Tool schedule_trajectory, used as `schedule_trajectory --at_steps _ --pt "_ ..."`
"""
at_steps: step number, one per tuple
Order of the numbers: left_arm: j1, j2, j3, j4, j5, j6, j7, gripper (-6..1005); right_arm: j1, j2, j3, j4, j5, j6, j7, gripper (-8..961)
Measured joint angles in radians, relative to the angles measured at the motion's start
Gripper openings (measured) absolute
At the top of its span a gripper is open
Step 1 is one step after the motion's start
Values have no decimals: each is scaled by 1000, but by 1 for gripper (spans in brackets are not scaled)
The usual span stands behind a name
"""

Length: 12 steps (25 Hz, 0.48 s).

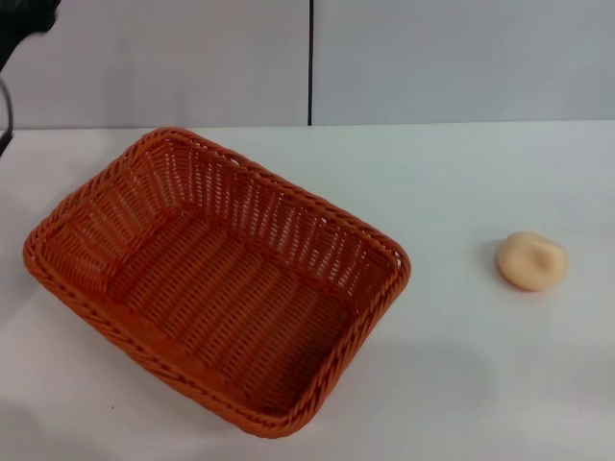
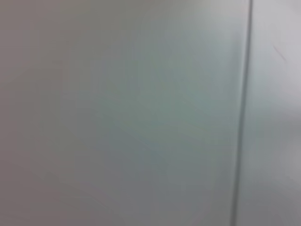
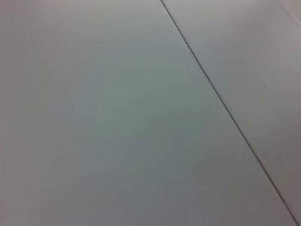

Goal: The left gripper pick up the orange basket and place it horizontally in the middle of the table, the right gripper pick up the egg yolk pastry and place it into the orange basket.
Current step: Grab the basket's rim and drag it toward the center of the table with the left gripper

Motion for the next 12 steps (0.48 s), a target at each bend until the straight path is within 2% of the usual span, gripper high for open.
schedule_trajectory --at_steps 2,5,12 --pt "7 11 74 159 64 -109 -160 661 -2 0 0 3 0 1 0 655" --pt "5 25 106 337 213 -200 -361 661 -6 0 0 5 0 1 0 655" --pt "-47 53 102 668 662 -230 -769 661 -17 1 4 8 0 1 0 654"
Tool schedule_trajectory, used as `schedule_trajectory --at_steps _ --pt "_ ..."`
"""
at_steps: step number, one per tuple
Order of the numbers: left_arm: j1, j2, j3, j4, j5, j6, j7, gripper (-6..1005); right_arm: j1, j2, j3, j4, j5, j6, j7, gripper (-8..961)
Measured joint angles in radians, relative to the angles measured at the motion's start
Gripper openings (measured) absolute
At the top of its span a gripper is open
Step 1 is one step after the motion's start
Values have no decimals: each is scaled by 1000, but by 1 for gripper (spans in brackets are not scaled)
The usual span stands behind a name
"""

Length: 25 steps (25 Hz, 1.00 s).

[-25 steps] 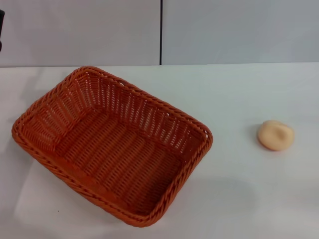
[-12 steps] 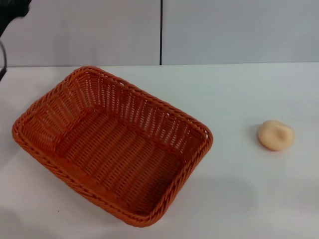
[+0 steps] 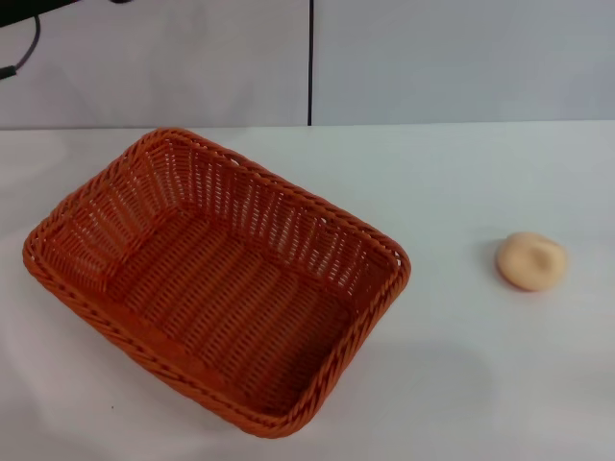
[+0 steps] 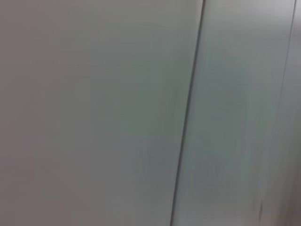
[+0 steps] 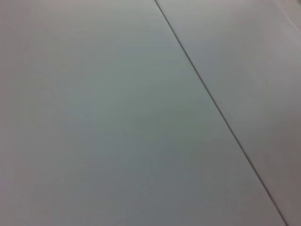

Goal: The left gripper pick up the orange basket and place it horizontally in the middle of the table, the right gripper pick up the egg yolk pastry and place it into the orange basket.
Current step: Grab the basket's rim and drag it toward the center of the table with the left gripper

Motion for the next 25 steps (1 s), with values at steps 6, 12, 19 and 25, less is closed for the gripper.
schedule_trajectory --at_steps 6,12,19,25 --pt "-39 -7 9 258 415 83 -286 661 -14 3 1 0 0 2 0 654" --pt "-82 -46 11 322 655 113 -346 660 -14 9 0 0 0 25 0 654" --pt "-98 -54 45 318 807 112 -384 660 -14 13 -7 1 -6 30 0 655" --pt "-98 -56 84 280 863 99 -388 659 -15 13 -8 11 -7 32 0 655"
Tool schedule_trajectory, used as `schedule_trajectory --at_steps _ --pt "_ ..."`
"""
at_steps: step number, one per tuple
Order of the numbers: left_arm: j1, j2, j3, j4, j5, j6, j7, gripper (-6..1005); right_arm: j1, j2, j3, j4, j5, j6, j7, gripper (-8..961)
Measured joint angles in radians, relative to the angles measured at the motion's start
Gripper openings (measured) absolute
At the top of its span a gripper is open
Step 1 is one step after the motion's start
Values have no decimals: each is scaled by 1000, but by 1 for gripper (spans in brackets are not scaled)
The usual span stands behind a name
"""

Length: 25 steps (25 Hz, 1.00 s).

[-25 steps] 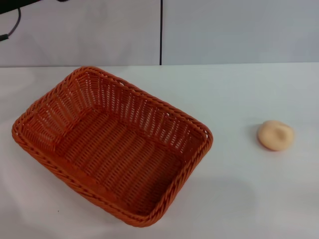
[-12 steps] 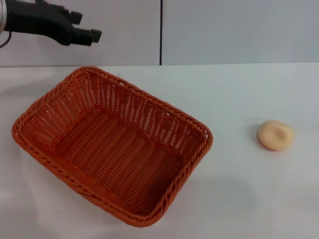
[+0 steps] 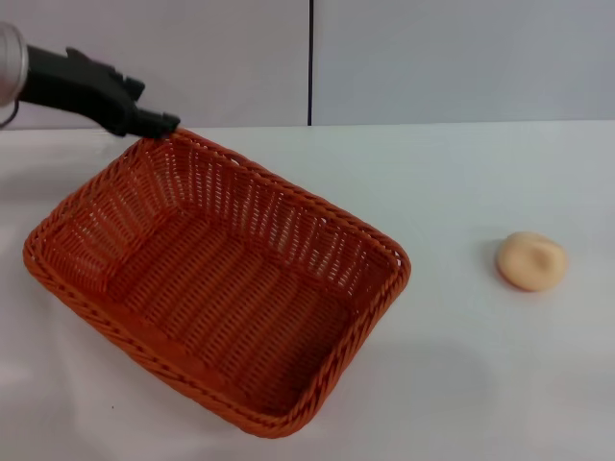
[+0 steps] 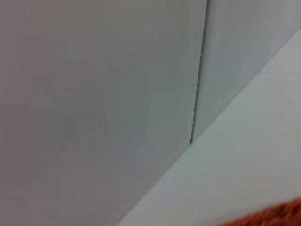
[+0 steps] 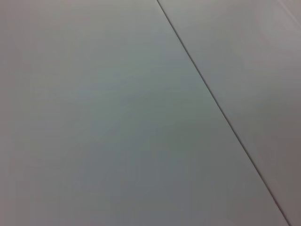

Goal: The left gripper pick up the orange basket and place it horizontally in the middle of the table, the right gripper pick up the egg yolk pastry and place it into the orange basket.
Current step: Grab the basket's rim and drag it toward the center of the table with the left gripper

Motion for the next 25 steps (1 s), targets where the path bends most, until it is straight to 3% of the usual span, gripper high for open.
schedule_trajectory --at_steps 7,25 --pt "-3 -4 73 -54 58 -63 -31 660 1 0 -1 5 -1 0 0 654" --pt "-27 -8 83 -188 89 -156 -43 655 2 0 -3 12 -4 7 0 655"
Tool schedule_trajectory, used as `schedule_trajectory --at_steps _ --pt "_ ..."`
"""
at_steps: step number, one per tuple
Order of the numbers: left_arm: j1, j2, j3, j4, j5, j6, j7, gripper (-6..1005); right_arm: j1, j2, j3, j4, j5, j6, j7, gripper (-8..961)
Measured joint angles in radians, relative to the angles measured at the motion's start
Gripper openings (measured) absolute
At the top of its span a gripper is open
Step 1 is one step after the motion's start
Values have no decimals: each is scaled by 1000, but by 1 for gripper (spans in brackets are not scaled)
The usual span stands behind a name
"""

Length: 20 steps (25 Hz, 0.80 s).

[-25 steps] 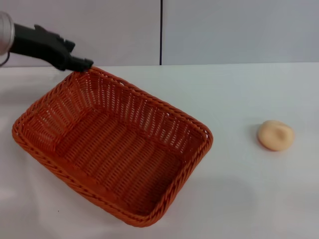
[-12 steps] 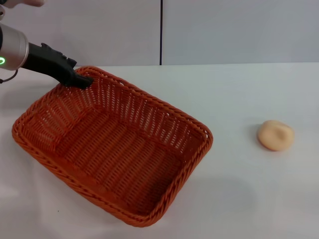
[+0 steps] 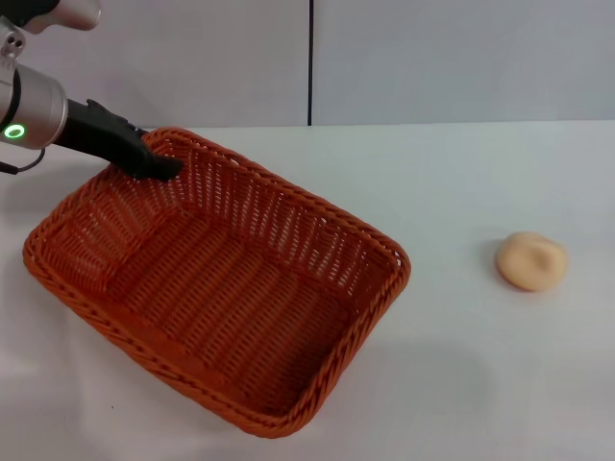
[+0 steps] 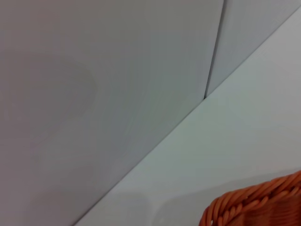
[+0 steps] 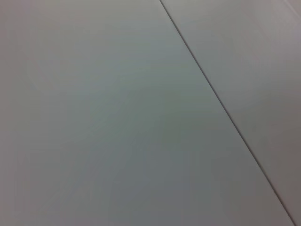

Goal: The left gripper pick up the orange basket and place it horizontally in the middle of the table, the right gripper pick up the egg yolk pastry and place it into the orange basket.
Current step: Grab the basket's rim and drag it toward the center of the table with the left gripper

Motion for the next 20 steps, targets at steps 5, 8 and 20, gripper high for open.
schedule_trajectory --at_steps 5,8,20 --pt "4 0 25 -1 1 -15 -30 589 -3 0 0 0 0 1 0 655" --pt "9 1 48 5 8 -25 -55 445 -5 0 0 1 0 8 0 655" --pt "12 4 17 25 2 -11 -100 271 -7 0 0 2 0 14 0 654"
